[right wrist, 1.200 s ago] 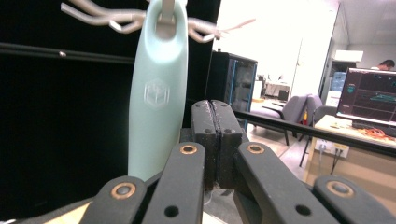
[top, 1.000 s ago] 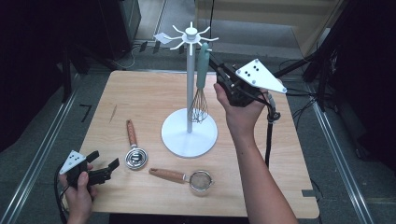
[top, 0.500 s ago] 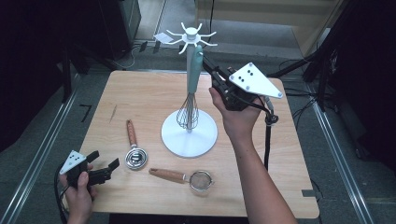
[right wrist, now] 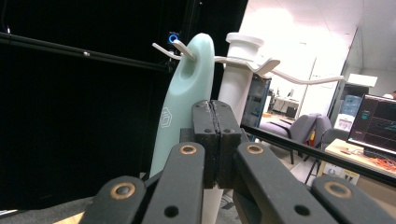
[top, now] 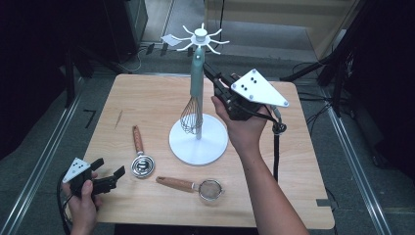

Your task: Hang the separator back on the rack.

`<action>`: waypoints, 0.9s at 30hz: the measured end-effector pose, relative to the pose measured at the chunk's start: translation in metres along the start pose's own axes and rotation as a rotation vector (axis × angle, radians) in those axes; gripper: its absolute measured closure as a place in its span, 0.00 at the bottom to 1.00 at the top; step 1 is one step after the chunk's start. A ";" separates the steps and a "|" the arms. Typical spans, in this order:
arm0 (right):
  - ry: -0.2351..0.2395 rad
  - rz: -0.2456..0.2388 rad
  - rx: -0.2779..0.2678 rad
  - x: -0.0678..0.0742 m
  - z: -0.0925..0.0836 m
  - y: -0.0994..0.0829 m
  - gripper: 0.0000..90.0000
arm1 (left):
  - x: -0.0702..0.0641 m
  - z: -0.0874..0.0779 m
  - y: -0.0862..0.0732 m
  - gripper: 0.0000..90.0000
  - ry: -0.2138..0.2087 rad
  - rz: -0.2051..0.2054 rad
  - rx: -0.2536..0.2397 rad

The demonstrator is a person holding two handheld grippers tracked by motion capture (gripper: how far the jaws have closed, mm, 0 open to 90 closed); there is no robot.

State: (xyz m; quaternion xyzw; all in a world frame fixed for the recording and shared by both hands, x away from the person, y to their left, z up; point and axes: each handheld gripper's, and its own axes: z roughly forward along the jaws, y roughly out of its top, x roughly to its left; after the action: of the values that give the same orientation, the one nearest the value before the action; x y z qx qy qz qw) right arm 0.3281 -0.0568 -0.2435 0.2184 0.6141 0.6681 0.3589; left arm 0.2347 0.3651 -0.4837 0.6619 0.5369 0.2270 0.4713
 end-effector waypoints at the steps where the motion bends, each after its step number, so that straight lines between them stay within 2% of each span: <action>1: -0.001 0.003 0.001 0.000 0.000 0.000 1.00 | 0.000 0.000 0.000 0.06 0.000 0.000 0.000; 9: -0.003 0.015 0.018 -0.004 -0.005 -0.006 0.95 | 0.000 0.000 0.000 0.06 0.004 0.000 -0.001; 15: -0.005 0.020 0.063 -0.009 -0.015 -0.017 0.86 | -0.001 0.000 0.000 0.07 0.012 0.001 0.003; 16: 0.011 0.026 0.084 -0.010 -0.020 -0.022 0.83 | -0.001 0.000 0.000 0.07 0.016 -0.001 0.001; 17: 0.011 0.026 0.084 -0.010 -0.020 -0.022 0.83 | -0.001 0.000 0.000 0.07 0.016 -0.001 0.001; 18: 0.000 0.013 0.116 -0.010 -0.025 -0.028 0.81 | 0.000 0.000 0.000 0.07 0.020 -0.004 -0.001; 20: 0.004 0.014 0.138 -0.011 -0.031 -0.034 0.79 | 0.000 0.000 0.000 0.07 0.021 -0.005 0.000; 24: 0.017 0.027 0.162 -0.012 -0.039 -0.046 0.76 | -0.001 0.000 0.000 0.07 0.026 0.001 0.005; 25: 0.020 0.036 0.178 -0.013 -0.045 -0.056 0.75 | -0.001 0.000 0.000 0.08 0.027 0.001 0.003; 27: 0.021 0.036 0.180 -0.014 -0.046 -0.060 0.75 | -0.001 0.000 0.000 0.08 0.027 0.001 0.003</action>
State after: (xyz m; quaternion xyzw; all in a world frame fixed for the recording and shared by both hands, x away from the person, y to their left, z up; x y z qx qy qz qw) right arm 0.3161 -0.0988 -0.3066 0.2538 0.6712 0.6189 0.3195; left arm 0.2347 0.3640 -0.4835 0.6599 0.5433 0.2352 0.4627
